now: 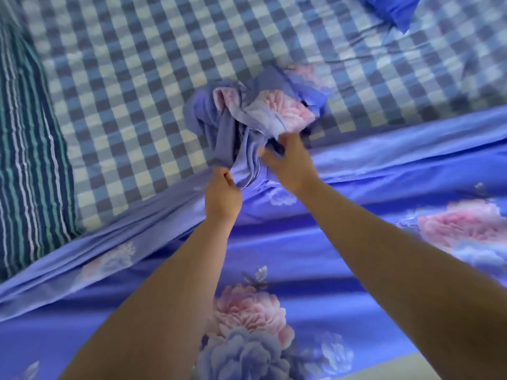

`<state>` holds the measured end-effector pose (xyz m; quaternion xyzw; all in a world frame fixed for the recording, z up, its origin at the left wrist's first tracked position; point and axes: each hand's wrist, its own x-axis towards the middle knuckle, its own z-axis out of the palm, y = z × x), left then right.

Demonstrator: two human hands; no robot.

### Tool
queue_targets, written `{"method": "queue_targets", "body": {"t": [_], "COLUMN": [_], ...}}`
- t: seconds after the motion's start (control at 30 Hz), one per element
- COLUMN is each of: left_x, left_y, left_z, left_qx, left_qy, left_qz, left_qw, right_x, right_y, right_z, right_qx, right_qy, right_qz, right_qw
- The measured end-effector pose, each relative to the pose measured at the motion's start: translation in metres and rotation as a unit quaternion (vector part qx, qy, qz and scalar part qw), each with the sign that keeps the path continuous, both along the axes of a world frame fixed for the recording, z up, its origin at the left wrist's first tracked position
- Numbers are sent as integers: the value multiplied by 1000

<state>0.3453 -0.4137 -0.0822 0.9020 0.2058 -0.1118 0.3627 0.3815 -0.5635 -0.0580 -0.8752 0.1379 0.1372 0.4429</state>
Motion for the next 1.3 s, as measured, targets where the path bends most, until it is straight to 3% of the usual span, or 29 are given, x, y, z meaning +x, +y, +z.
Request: {"method": "queue_targets", "body": {"t": [0.07,0.1,0.2,0.27,0.33,0.43,0.5,0.7,0.8,0.87,0.93,1.0,1.07,1.13,1.17,1.23,1.3], "left_x": [2,0,-5,-9,-11,-20,-30,-48,-57,-69,-82,-92,-89,-84,-81,-79,-85], "left_y": [4,7,14,27,55,96,100,122,160,176,177,155,117,79,66,53,47], "left_z": [5,8,25,29,30,40,44,30,29,24,14,5,8,9,8,-8,-15], "left_qx": [-27,-19,-13,92,152,125,134,103,140,161,166,164,130,110,81,-19,-102], "left_qy": [-14,-20,-2,42,50,14,15,107,184,272,316,245,150,127,147,166,125], "left_qz": [26,26,-39,-142,-125,34,60,175,191,225,260,252,117,-13,-31,22,61], "left_qw": [999,999,999,985,979,992,989,973,954,922,897,922,973,986,985,986,985], "right_x": [-26,-31,-25,-17,-11,-5,-8,-25,-32,-36,-38,-44,-50,-59,-65,-65,-54], "right_y": [2,0,-8,-19,-40,-85,-96,-75,-97,-112,-110,-88,-51,-13,4,22,25], "right_z": [-30,-40,-36,-29,-20,-14,-16,-29,-29,-32,-35,-43,-49,-46,-43,-38,-39], "right_qx": [-173,-227,-172,-119,-136,-229,-255,-143,-72,-78,-213,-297,-296,-279,-266,-198,-163], "right_qy": [57,38,6,22,28,45,62,108,127,178,214,145,-3,-101,-109,-24,94], "right_qz": [166,188,135,160,172,37,-40,-217,-341,-400,-366,-245,-66,86,126,118,106], "right_qw": [969,955,976,980,975,972,964,960,929,896,880,911,953,951,950,973,976]}}
